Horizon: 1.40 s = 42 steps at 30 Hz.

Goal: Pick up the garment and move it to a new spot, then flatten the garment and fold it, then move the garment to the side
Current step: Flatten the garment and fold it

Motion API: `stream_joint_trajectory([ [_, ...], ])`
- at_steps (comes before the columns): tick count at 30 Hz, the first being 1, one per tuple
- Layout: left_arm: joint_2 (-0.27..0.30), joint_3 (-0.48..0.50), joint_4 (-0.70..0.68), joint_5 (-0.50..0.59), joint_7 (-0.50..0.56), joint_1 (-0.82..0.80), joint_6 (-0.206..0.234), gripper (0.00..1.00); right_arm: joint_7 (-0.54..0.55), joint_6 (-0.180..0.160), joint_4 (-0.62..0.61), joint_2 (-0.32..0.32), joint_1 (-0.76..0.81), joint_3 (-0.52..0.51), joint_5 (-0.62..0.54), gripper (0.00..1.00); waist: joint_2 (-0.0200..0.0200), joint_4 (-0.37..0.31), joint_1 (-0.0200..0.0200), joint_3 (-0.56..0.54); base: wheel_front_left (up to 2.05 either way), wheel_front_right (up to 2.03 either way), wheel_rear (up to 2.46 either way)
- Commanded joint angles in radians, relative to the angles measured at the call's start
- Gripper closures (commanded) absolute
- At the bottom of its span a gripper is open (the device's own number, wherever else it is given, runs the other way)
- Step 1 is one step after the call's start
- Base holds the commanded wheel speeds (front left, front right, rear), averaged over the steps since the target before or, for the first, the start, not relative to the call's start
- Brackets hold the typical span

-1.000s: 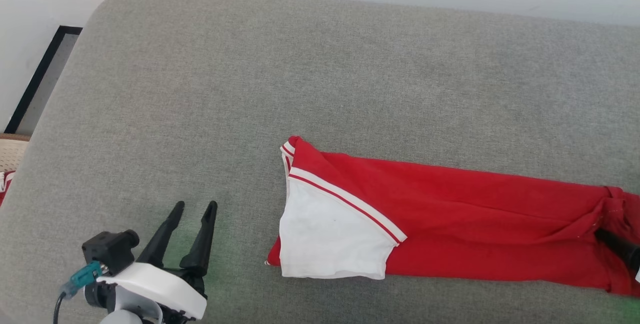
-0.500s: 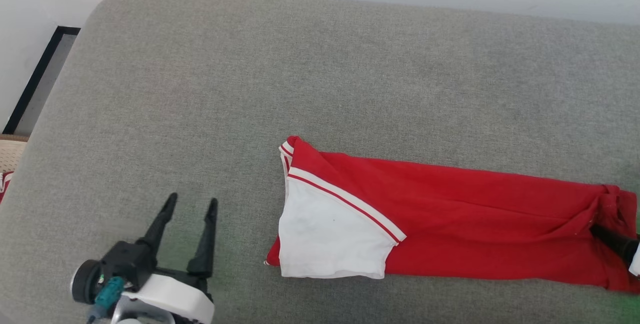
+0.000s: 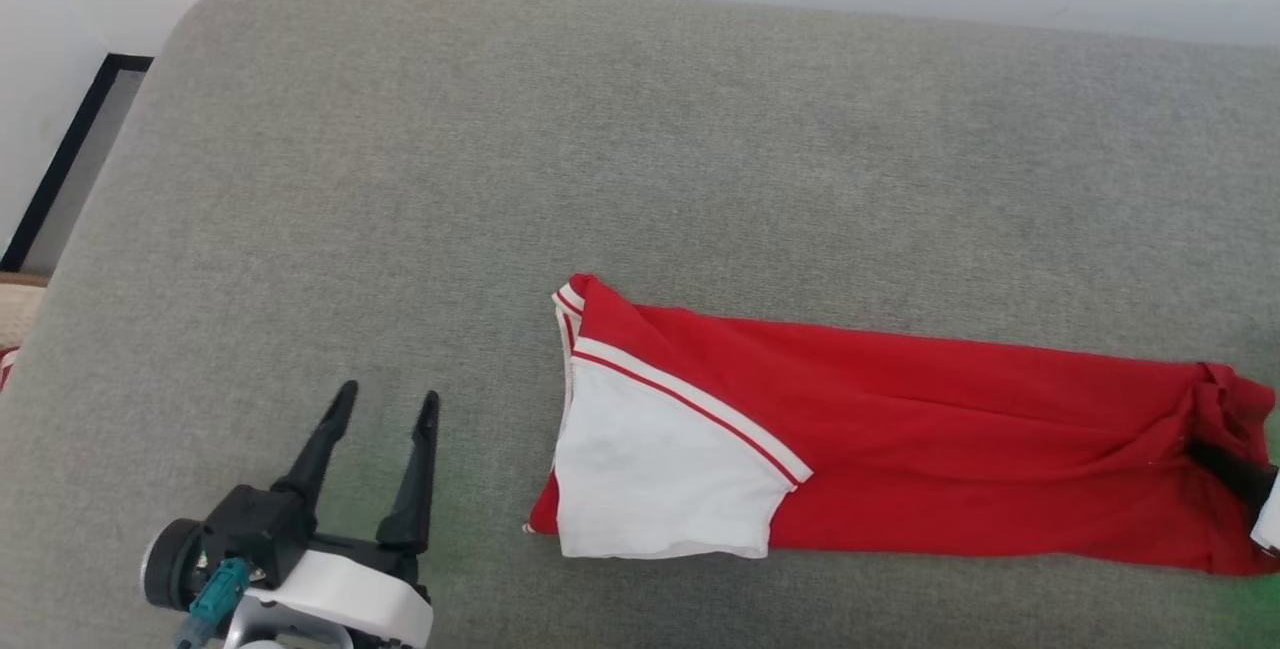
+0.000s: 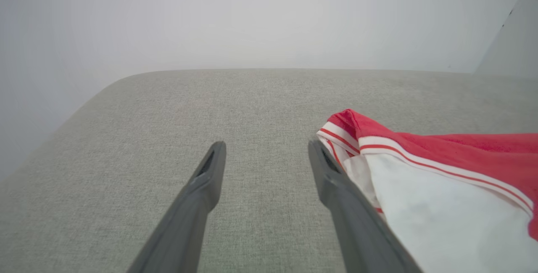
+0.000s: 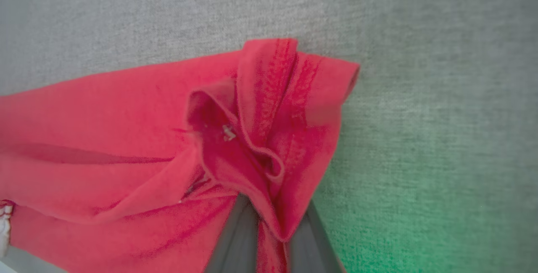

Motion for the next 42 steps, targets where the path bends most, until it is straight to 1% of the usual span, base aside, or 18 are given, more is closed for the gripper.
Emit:
stream_joint_trajectory([
  [1,0.002,0.009,-0.009,0.006,-0.005,-0.001,0.002,0.00,-0.001,-0.009,0.020,-0.008,0.035,-0.009,-0.004,1.00,-0.0001,-0.010,0.0000,-0.001,0.00,0.00,0.00],
  [3,0.000,0.010,-0.008,-0.001,-0.005,0.002,0.002,0.00,-0.004,-0.009,0.010,-0.038,0.045,-0.033,0.000,1.00,-0.0001,-0.021,0.0000,-0.001,0.00,0.00,0.00],
  [7,0.002,0.013,-0.015,-0.034,-0.005,0.001,0.002,0.00,-0.016,-0.007,-0.011,-0.077,0.053,-0.098,-0.008,1.00,-0.0001,-0.049,0.0000,0.006,0.00,0.00,0.00],
  [11,0.020,0.007,-0.024,-0.069,-0.005,-0.019,0.002,0.00,-0.009,-0.007,-0.016,-0.127,0.049,-0.175,-0.014,1.00,-0.0001,-0.076,0.0000,0.020,0.00,0.00,0.00],
  [12,0.028,0.004,-0.029,-0.070,-0.005,-0.027,0.002,0.00,-0.007,-0.007,-0.012,-0.153,0.041,-0.216,-0.023,1.00,-0.0001,-0.087,0.0000,0.031,0.00,0.00,0.00],
  [17,0.040,0.011,-0.046,-0.062,-0.005,-0.057,0.002,0.00,0.007,-0.005,0.019,-0.209,0.007,-0.305,-0.058,1.00,-0.0001,-0.106,0.0000,0.058,0.00,0.00,0.00],
  [23,0.050,0.011,-0.048,-0.043,-0.005,-0.082,0.002,0.00,0.020,-0.005,0.055,-0.247,-0.026,-0.398,-0.112,1.00,-0.0001,-0.113,0.0000,0.080,0.00,0.00,0.00],
  [26,0.044,0.011,-0.044,-0.043,-0.005,-0.086,0.002,0.00,0.029,-0.005,0.053,-0.242,-0.032,-0.429,-0.131,1.00,-0.0001,-0.113,0.0000,0.083,0.00,0.00,0.00],
  [30,0.037,0.010,-0.038,-0.038,-0.005,-0.085,0.002,0.00,0.051,-0.005,0.021,-0.226,-0.022,-0.423,-0.124,1.00,-0.0001,-0.113,0.0000,0.080,0.00,0.00,0.00],
  [33,0.032,0.004,-0.028,-0.032,-0.005,-0.081,0.002,0.00,0.066,-0.005,-0.044,-0.211,0.003,-0.392,-0.112,1.00,-0.0001,-0.110,0.0000,0.068,0.00,0.00,0.00],
  [37,0.026,0.014,-0.023,-0.025,-0.005,-0.065,0.002,0.00,0.095,-0.005,-0.191,-0.179,0.041,-0.328,-0.081,1.00,-0.0001,-0.101,0.0000,0.051,0.00,0.00,0.00],
  [40,0.022,0.015,-0.023,-0.021,-0.005,-0.057,0.002,0.00,0.115,-0.005,-0.326,-0.157,0.076,-0.259,-0.078,1.00,-0.0001,-0.091,0.0000,0.039,0.00,0.00,0.00],
  [42,0.017,0.018,-0.026,-0.020,-0.005,-0.053,0.002,0.00,0.133,-0.005,-0.413,-0.126,0.092,-0.206,-0.063,1.00,-0.0001,-0.083,0.0000,0.033,0.00,0.00,0.00],
])
